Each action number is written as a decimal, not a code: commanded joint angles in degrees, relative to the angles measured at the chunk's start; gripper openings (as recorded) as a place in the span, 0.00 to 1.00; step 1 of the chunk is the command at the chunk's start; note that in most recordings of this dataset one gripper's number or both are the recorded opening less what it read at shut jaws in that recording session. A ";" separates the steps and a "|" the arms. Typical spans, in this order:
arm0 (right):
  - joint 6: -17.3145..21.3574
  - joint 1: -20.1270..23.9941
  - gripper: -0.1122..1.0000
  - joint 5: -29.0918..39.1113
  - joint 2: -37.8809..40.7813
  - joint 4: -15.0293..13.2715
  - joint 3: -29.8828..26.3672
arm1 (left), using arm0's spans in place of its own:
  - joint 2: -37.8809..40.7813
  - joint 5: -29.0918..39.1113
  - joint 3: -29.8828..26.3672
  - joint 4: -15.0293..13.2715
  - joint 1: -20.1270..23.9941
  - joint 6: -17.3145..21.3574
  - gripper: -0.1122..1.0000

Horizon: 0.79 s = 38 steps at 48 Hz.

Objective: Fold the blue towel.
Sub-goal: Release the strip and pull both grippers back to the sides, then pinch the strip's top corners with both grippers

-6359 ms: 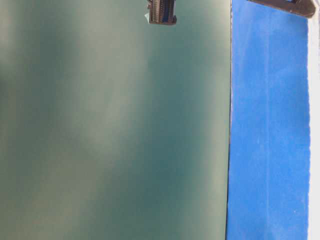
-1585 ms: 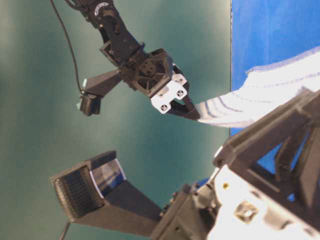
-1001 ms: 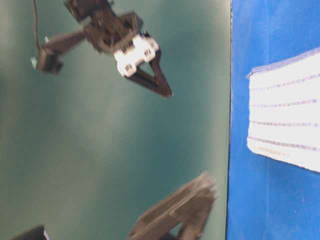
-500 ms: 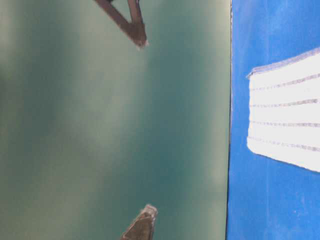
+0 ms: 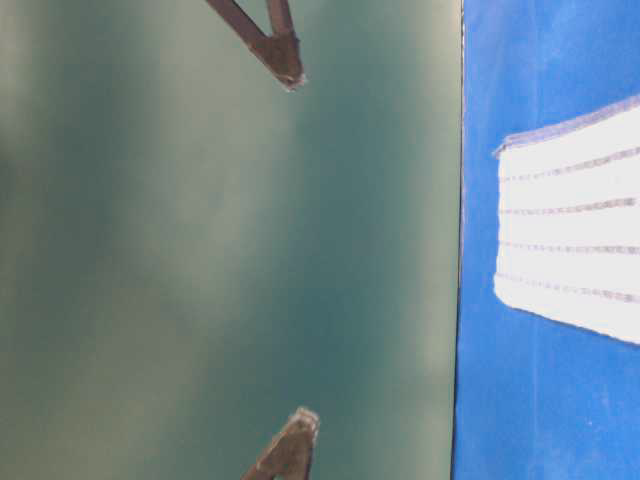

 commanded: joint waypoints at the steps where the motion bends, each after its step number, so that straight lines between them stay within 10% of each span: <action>1: -0.35 -1.93 0.60 -0.35 1.23 0.00 -1.93 | 1.32 -1.05 -1.85 0.09 1.85 0.44 0.78; 38: -1.49 -18.46 0.70 -2.90 31.55 -0.26 -13.01 | 38.32 -7.12 -20.21 0.18 20.13 1.32 0.92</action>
